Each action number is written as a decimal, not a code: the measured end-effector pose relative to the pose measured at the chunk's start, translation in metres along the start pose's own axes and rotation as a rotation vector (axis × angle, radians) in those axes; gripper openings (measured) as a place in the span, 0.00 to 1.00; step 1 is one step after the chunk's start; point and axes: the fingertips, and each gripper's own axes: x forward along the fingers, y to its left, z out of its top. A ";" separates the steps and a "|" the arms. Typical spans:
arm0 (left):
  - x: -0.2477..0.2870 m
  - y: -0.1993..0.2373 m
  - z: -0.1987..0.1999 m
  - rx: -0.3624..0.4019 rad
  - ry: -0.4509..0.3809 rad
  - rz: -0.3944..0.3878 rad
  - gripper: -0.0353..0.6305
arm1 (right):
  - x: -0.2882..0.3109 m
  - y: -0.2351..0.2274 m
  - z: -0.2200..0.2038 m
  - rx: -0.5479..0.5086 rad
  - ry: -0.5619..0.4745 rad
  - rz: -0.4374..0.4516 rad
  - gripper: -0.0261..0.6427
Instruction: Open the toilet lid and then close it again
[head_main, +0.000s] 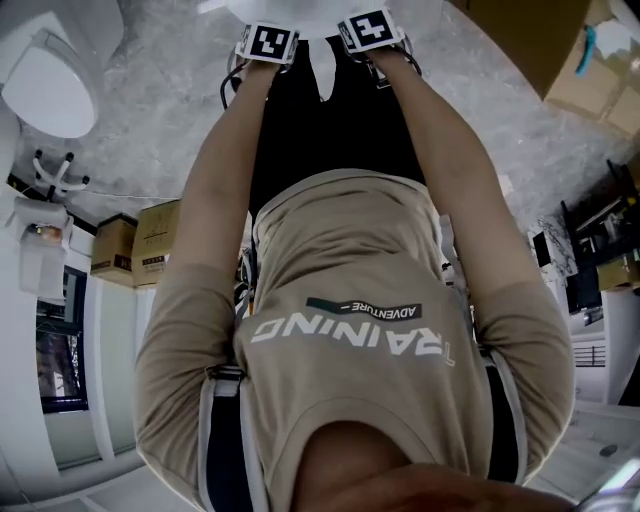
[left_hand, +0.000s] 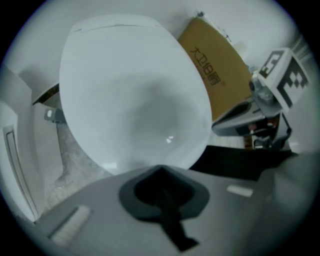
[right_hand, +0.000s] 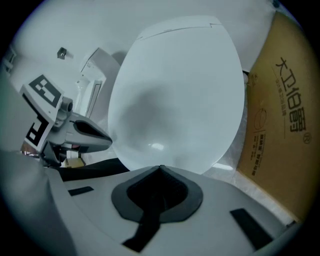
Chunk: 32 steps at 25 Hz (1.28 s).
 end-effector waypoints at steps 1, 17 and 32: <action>-0.007 0.001 0.001 0.010 -0.007 0.000 0.06 | -0.007 0.004 0.000 -0.017 -0.001 -0.001 0.06; -0.151 -0.005 0.017 -0.014 -0.179 0.034 0.06 | -0.141 0.024 0.026 -0.078 -0.210 -0.032 0.06; -0.306 -0.036 0.163 -0.010 -0.619 0.052 0.06 | -0.281 0.065 0.125 -0.305 -0.533 -0.018 0.06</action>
